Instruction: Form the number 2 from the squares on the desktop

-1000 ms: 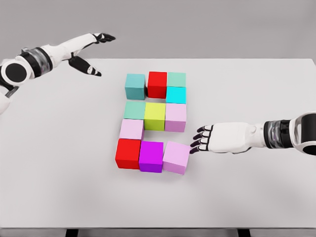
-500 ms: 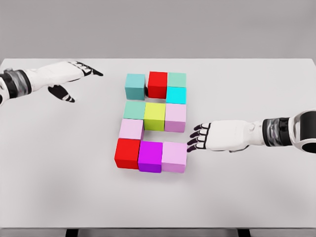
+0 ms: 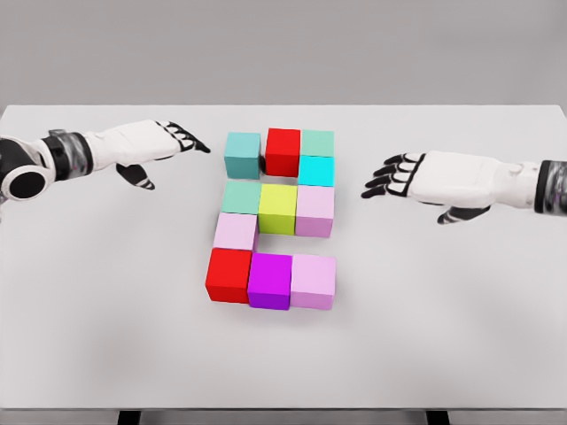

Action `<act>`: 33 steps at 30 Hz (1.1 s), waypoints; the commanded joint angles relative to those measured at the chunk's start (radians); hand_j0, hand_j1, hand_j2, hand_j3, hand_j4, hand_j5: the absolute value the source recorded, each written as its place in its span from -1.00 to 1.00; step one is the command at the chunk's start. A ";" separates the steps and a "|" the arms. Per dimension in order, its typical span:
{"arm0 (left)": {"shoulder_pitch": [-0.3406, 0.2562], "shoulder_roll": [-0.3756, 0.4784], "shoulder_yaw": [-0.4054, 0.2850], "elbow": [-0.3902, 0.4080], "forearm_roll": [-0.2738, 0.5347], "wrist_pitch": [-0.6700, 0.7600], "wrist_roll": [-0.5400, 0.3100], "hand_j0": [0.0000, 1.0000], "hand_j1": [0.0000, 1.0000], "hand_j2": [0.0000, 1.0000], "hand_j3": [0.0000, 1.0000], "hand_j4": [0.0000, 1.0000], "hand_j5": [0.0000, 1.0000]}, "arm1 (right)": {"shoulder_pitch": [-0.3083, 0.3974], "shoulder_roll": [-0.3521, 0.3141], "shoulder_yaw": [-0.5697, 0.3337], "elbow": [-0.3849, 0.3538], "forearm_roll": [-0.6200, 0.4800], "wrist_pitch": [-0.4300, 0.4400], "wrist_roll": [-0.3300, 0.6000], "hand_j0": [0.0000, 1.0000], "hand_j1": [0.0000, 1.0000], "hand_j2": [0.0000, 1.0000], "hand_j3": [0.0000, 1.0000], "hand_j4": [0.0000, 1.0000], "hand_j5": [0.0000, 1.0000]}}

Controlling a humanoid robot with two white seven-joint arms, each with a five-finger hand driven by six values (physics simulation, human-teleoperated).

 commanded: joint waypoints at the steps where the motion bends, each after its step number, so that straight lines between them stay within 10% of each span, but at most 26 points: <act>1: 0.000 -0.013 0.001 0.001 -0.006 0.002 0.000 0.93 0.93 0.93 0.93 0.93 0.93 | 0.000 -0.003 -0.015 0.027 -0.085 0.003 0.000 1.00 1.00 1.00 1.00 1.00 1.00; 4: 0.000 -0.034 0.001 0.018 -0.025 0.004 0.000 0.93 0.93 0.93 0.93 0.93 0.93 | -0.003 0.009 -0.017 0.143 -0.103 0.003 0.000 1.00 1.00 1.00 1.00 1.00 1.00; 25: -0.009 -0.109 0.014 0.136 -0.068 0.004 0.005 0.93 0.93 0.93 0.93 0.93 0.93 | -0.011 0.008 -0.018 0.122 -0.101 0.003 0.000 1.00 1.00 1.00 1.00 1.00 1.00; 33: -0.020 -0.046 0.044 0.134 0.109 -0.010 0.005 1.00 1.00 1.00 1.00 1.00 1.00 | -0.015 0.006 -0.018 0.119 -0.103 0.003 0.000 1.00 1.00 1.00 1.00 1.00 1.00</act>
